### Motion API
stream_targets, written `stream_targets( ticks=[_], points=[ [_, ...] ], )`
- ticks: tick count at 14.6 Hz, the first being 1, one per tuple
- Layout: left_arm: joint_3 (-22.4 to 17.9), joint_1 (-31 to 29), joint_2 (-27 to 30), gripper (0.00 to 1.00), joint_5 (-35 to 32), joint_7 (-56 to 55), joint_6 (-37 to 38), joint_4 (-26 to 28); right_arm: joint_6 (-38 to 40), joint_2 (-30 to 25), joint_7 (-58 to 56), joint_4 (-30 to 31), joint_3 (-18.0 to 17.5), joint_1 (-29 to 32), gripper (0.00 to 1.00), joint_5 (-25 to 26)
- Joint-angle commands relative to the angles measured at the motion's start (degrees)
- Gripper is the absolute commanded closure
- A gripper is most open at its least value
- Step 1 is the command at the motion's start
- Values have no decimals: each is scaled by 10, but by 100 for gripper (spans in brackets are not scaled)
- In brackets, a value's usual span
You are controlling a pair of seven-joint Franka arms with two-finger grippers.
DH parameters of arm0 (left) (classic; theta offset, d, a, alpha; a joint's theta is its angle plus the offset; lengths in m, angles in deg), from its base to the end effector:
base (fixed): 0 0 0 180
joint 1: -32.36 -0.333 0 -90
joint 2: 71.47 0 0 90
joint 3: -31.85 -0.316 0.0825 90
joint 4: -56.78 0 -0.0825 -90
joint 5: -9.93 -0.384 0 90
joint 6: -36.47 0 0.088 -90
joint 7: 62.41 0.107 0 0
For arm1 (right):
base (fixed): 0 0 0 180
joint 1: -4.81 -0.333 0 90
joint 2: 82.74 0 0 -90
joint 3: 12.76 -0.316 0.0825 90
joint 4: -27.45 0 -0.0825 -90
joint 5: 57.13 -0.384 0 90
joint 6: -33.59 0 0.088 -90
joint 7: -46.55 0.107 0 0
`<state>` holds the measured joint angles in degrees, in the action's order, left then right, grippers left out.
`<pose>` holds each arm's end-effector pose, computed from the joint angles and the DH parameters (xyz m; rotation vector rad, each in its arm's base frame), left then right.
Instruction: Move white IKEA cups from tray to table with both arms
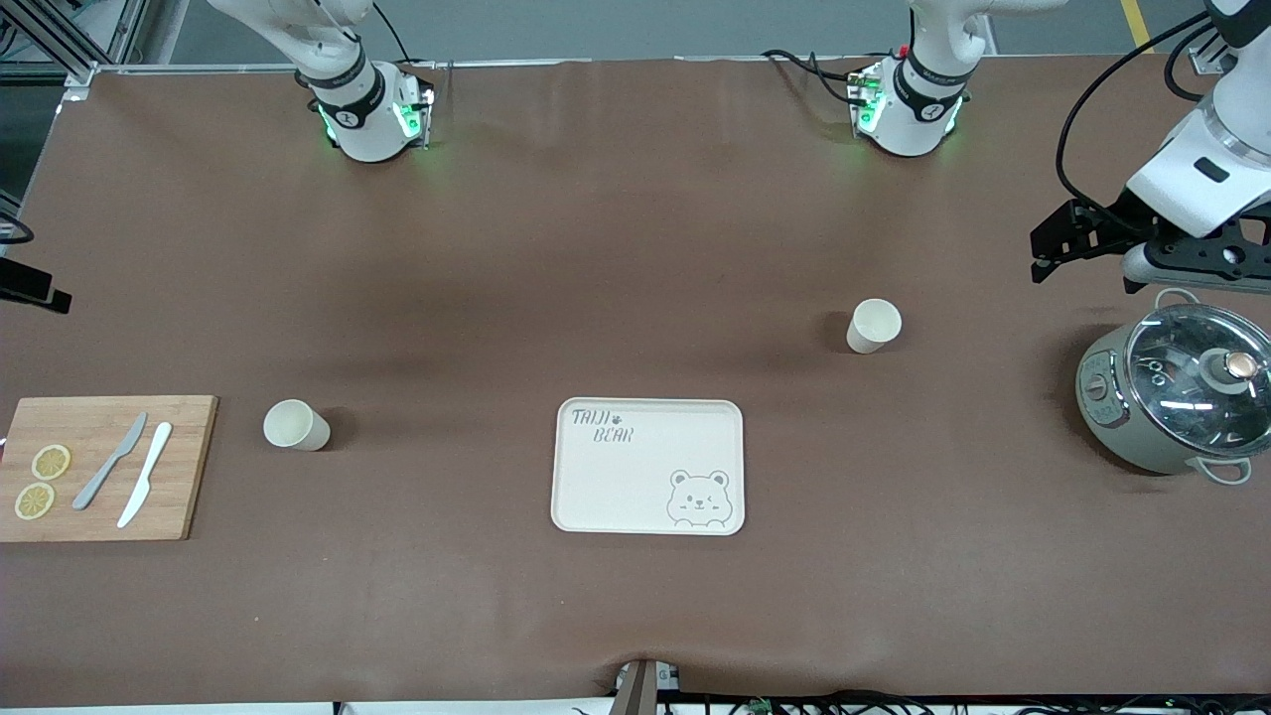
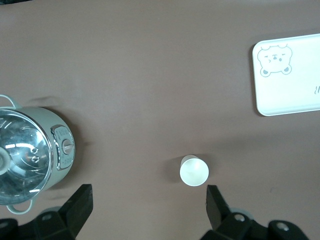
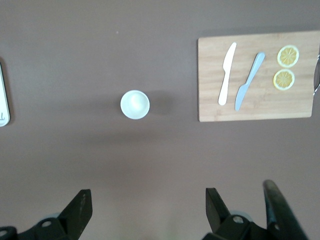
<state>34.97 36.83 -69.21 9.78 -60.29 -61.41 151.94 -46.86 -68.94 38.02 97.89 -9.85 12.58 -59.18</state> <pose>0.5497 -0.0736 0.6160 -3.1267 0.2660 -0.1366 0.6010 -0.1044 0.6284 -3.1058 0.0492 0.0949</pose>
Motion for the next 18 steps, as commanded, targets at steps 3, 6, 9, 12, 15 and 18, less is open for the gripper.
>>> stream_targets(
  ticks=[3, 6, 9, 12, 15, 18],
  points=[
    [4, -3, -11, 0, -13, 29, 44, -18, -16, -5, -4, -11, -5, 8, 0, 2],
    [6, -3, -10, 0, -13, 25, 65, -19, -16, -5, -2, -11, -8, 3, 0, 5],
    [8, -3, -8, 0, -13, 29, 65, -19, -16, -5, -2, -11, -6, 8, 0, 4],
    [8, -3, -7, 0, -6, 25, 65, -19, -20, -4, 1, -10, -6, 7, 0, 4],
    [8, -4, -6, 0, -5, 25, 66, -18, -21, -4, 0, -9, -6, 3, 0, 10],
    [6, -4, -6, 0, -5, 27, 72, -18, -18, -5, 1, -6, -9, -6, 0, 30]
  ],
)
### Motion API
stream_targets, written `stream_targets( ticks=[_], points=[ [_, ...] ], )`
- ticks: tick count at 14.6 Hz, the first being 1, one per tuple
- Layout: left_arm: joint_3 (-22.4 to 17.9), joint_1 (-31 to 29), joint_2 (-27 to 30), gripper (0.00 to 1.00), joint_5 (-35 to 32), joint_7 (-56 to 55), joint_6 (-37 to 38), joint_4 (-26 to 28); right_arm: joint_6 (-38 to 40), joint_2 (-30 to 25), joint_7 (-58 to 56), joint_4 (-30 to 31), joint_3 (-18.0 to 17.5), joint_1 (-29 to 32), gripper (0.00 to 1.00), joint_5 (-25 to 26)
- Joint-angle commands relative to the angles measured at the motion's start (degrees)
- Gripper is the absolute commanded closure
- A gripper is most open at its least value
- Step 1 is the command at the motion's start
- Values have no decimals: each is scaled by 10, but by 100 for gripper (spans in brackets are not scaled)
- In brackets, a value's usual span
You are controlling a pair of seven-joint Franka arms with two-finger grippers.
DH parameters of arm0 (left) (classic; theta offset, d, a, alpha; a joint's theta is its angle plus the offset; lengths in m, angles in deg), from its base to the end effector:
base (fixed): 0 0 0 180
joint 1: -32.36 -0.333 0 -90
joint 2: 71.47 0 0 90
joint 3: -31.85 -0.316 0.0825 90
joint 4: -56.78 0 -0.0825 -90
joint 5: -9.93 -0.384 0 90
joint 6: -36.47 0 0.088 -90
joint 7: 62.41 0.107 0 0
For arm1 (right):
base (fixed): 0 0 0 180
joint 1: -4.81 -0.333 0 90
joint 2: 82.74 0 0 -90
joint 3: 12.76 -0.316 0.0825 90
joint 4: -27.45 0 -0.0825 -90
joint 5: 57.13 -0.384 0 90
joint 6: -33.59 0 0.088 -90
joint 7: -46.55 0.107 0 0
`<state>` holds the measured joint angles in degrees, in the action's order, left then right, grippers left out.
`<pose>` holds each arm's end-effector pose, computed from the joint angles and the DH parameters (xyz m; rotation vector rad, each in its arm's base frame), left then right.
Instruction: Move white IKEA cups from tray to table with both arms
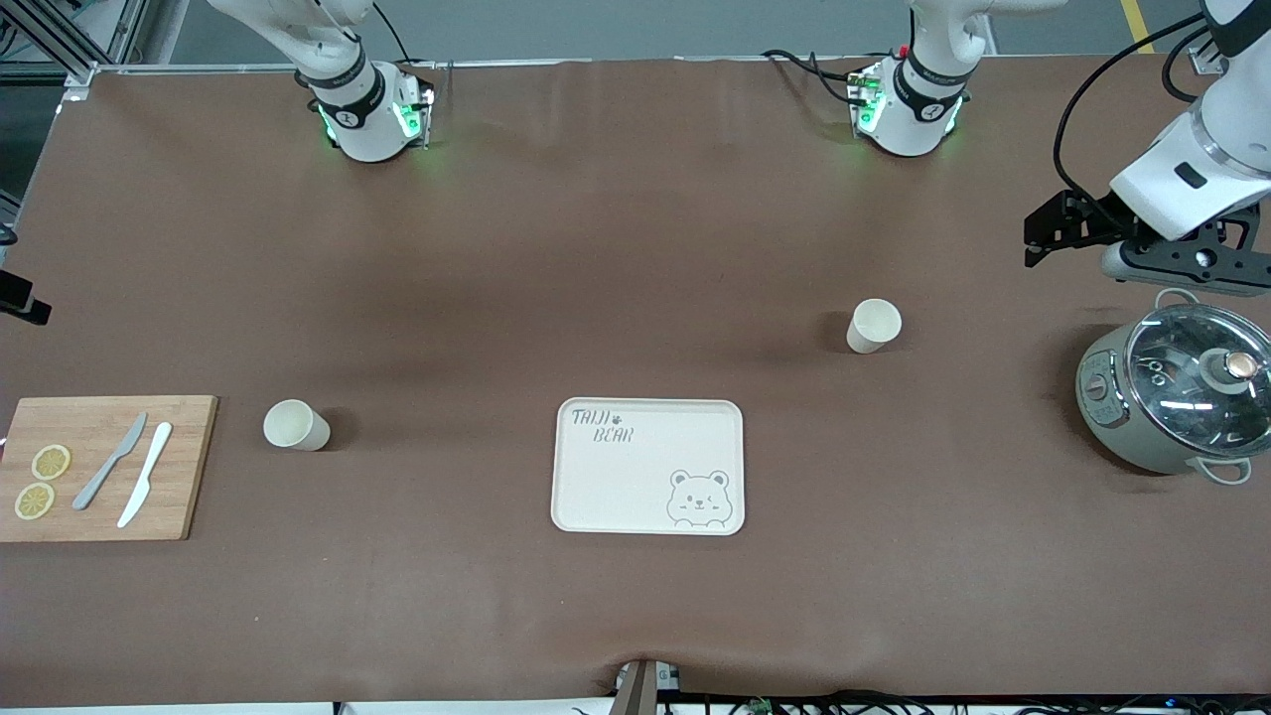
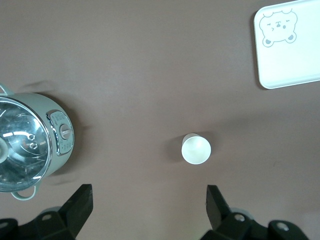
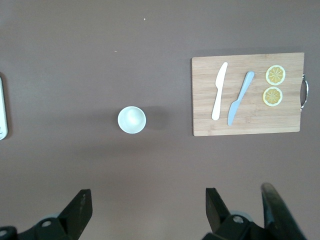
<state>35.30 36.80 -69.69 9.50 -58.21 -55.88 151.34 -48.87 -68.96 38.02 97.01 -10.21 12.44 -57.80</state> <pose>0.5423 -0.0749 0.6075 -3.1145 0.3303 0.0114 0.6048 -0.1031 0.6385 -3.1378 0.0410 0.0232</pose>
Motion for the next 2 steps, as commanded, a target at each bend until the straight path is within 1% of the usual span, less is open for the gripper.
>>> stream_targets(
  ticks=[1, 2],
  points=[
    [2, -4, -1, 0, -2, 6, 16, -12, 2, -6, 1, 4, -5, -7, 0, 22],
    [2, -4, -2, 0, -2, 5, 16, -12, 2, -6, 1, 5, -6, -9, 0, 27]
  ],
)
